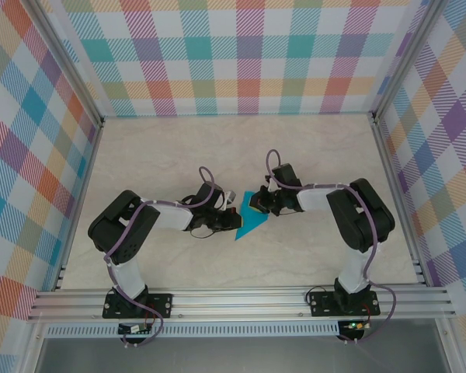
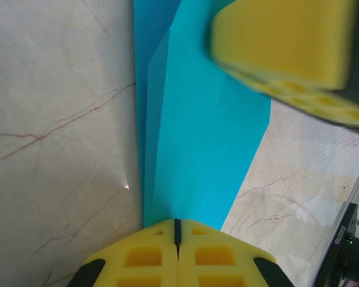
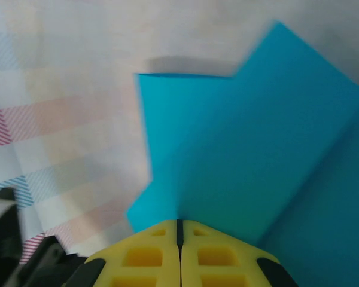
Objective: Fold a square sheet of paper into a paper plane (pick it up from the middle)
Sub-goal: Fourth fold the wing at the center of the table.
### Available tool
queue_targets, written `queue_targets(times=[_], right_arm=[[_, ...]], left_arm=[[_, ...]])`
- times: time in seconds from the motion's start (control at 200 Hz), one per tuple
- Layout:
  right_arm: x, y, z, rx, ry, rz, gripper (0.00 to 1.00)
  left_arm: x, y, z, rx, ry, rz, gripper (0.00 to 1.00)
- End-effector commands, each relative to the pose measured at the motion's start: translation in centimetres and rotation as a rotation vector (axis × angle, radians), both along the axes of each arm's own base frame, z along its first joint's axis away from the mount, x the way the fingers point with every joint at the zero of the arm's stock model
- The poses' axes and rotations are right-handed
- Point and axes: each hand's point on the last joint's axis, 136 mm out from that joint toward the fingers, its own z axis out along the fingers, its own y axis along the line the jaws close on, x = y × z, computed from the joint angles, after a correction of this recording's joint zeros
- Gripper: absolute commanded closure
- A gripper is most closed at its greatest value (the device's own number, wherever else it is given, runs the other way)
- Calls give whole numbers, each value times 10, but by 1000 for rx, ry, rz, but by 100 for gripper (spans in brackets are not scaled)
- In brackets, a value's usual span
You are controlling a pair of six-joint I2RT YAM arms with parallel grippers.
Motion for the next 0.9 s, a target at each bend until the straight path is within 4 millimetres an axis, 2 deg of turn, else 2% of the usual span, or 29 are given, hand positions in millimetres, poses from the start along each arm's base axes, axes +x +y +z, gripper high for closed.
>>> queue_targets(times=[0.0, 0.115, 0.2, 0.28, 0.49, 0.585, 0.635, 0.805, 0.895], right_arm=[[-3, 0, -15, 11, 35, -7, 95], [-6, -8, -28, -49, 61, -17, 95], [-9, -16, -35, -101, 80, -30, 95], [-12, -20, -39, -130, 94, -32, 95], [-16, -21, -43, -134, 100, -17, 96], [-16, -21, -43, -134, 102, -17, 96], [-16, -21, -43, -134, 101, -15, 96], [-16, -20, -45, -133, 106, -12, 96], [-18, -22, -47, -140, 113, -11, 96]], left_arm=[[-46, 42, -66, 236, 202, 2, 100], [-45, 40, -63, 227, 201, -1, 100], [-43, 36, -53, 204, 193, -3, 100], [-37, 30, -35, 175, 166, 1, 99], [-14, 5, 35, 46, 84, 7, 92], [-9, -10, 53, -39, 87, -4, 90], [-7, -14, 53, -52, 101, -5, 89], [-12, -24, 28, -76, 200, -30, 87], [-21, -18, 12, -44, 243, -27, 87]])
